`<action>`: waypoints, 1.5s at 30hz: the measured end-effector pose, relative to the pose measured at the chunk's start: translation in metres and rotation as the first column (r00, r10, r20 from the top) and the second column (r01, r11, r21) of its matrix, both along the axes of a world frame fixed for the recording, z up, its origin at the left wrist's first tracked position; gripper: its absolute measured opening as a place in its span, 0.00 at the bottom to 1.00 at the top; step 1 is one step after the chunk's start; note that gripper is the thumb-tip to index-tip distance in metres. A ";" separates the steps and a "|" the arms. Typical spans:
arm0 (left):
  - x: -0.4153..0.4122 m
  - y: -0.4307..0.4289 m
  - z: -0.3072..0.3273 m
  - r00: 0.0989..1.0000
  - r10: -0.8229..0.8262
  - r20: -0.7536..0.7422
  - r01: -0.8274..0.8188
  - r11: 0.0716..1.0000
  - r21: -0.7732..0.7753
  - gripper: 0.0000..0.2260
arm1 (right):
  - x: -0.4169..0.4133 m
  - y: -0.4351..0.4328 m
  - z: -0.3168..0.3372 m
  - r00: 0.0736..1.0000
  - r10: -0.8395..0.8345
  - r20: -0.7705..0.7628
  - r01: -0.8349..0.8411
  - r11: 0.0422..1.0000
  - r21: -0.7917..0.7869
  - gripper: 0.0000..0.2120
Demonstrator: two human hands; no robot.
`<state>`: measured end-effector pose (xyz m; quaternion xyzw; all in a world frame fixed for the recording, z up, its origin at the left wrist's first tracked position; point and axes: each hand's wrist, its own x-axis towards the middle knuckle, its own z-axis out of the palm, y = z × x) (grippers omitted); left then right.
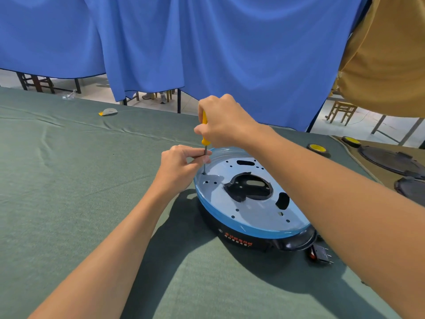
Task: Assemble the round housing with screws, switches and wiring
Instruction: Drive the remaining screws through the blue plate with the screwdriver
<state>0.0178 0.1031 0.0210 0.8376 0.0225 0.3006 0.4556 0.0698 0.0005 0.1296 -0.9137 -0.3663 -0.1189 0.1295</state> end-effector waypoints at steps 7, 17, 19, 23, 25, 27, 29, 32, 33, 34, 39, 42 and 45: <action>0.002 0.001 0.001 0.994 0.057 0.097 -0.060 0.998 0.032 0.06 | -0.002 0.001 -0.005 0.981 -0.176 0.080 0.176 0.984 0.002 0.14; 0.002 0.005 0.005 0.998 0.016 0.055 -0.032 0.954 0.298 0.03 | 0.001 -0.006 0.008 0.995 0.085 0.048 -0.080 0.992 -0.098 0.06; 0.002 0.006 0.007 1.000 -0.007 0.018 0.001 0.945 0.328 0.05 | 0.002 -0.005 0.003 0.991 0.047 0.125 -0.035 0.995 -0.091 0.12; 0.006 0.001 0.007 0.998 0.036 0.047 -0.042 0.991 0.126 0.06 | -0.001 -0.003 -0.005 0.963 -0.062 0.263 0.097 0.988 -0.120 0.20; 0.008 0.000 0.006 0.999 0.032 0.033 -0.035 0.995 0.095 0.05 | -0.001 -0.002 -0.003 0.967 -0.096 0.235 0.138 0.976 -0.169 0.20; 0.010 0.001 0.006 1.000 -0.002 0.012 0.000 0.994 0.106 0.04 | 0.000 -0.001 0.003 0.990 -0.044 0.137 0.072 0.976 -0.206 0.12; 0.010 0.004 0.006 0.999 -0.041 -0.006 0.042 0.993 0.114 0.04 | 0.002 -0.001 0.008 0.998 0.059 0.023 -0.052 0.974 -0.222 0.09; 0.008 0.005 0.006 0.993 -0.102 -0.059 0.104 0.994 0.037 0.05 | 0.002 -0.002 0.010 0.993 0.116 -0.007 -0.115 0.967 -0.227 0.09; 0.008 0.005 0.005 0.989 -0.124 -0.085 0.124 0.992 -0.003 0.06 | 0.000 -0.003 0.010 0.993 0.113 0.018 -0.105 0.966 -0.235 0.07; 0.008 0.004 0.005 0.983 -0.148 -0.107 0.145 0.989 -0.031 0.06 | -0.001 -0.003 0.009 0.993 0.104 0.049 -0.089 0.968 -0.233 0.05; 0.005 -0.002 0.006 0.999 -0.052 0.003 0.053 0.997 -0.057 0.05 | -0.010 -0.002 0.007 0.981 0.043 0.189 0.008 0.965 -0.263 0.14; 0.006 -0.002 0.007 0.999 -0.044 -0.003 0.044 0.999 -0.027 0.04 | -0.009 -0.001 0.009 0.991 0.035 0.128 0.006 0.951 -0.308 0.12; 0.008 0.003 0.007 0.996 -0.080 -0.023 0.079 0.996 -0.052 0.05 | -0.008 0.001 0.015 0.995 0.104 -0.011 -0.102 0.949 -0.299 0.09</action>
